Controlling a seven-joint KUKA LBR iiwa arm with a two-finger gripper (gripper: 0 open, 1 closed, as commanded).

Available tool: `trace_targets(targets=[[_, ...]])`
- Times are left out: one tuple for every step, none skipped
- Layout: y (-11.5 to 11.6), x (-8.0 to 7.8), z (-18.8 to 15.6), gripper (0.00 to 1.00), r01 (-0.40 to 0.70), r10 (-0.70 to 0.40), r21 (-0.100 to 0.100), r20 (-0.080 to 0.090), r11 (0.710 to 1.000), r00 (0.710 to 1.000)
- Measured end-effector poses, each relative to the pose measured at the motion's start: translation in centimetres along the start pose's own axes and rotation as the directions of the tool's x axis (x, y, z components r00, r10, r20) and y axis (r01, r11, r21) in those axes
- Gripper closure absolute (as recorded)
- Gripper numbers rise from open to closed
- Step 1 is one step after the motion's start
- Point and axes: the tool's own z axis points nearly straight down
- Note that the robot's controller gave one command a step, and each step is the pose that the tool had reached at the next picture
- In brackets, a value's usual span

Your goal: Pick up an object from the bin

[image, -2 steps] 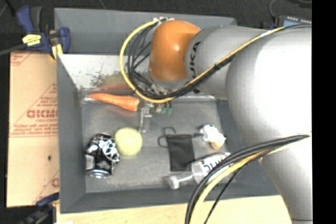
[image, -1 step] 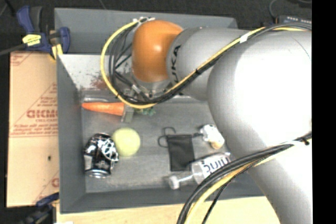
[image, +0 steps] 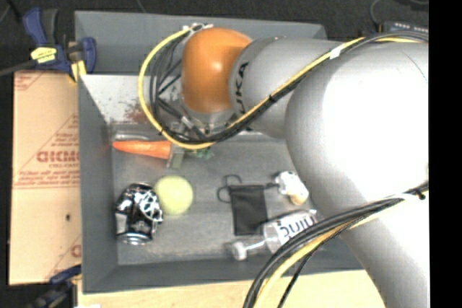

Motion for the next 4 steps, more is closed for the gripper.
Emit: trace_targets(targets=[[0.0,0.1,-0.4,1.00,0.000,0.000,0.001,-0.003,1.000,1.000],[-0.1,0.1,-2.1,1.00,0.000,0.000,0.001,-0.006,1.000,1.000],[0.0,-0.1,-3.4,1.00,0.000,0.000,-0.001,0.001,1.000,1.000],[0.0,-0.1,-4.2,1.00,0.000,0.000,-0.001,0.004,1.000,1.000]])
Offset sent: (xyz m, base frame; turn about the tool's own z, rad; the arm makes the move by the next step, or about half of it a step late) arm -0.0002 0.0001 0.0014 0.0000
